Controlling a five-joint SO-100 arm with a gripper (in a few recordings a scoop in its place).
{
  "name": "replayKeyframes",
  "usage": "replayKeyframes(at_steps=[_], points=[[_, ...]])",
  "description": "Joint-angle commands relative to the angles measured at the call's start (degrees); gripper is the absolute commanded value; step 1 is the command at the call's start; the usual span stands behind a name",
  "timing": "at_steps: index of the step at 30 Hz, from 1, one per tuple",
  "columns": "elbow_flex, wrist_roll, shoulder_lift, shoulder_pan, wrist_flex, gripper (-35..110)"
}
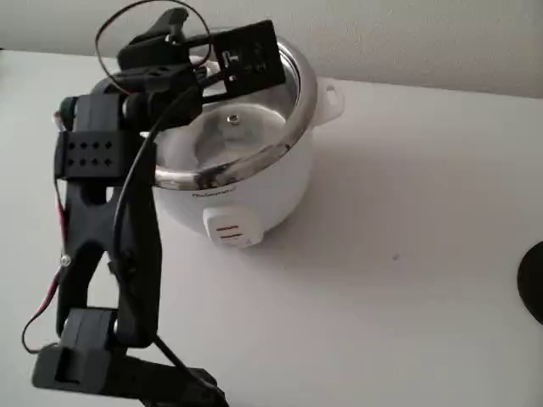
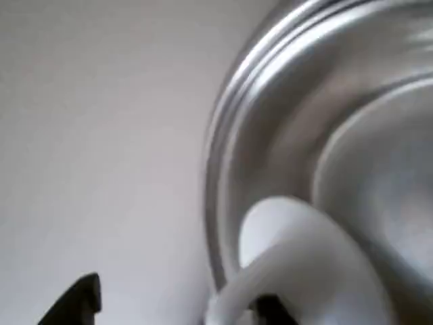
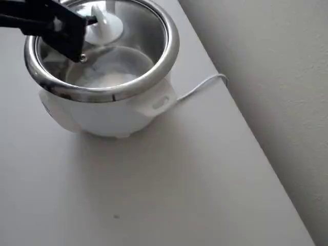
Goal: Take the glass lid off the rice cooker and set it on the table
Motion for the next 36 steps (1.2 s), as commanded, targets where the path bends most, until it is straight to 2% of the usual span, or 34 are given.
replayKeyframes(at_steps=[1,4,7,13,24,31,36], points=[[-4.39,2.55,-1.76,0.79,-4.75,25],[-4.22,2.99,-3.87,1.14,-7.73,16],[-3.87,3.08,-3.87,1.76,-8.35,0],[-3.87,6.42,4.13,4.83,-7.65,0],[-3.78,6.24,26.63,10.90,-6.33,0],[1.85,-0.97,36.83,25.14,-4.92,0],[21.27,-4.92,43.86,39.38,-18.19,0]])
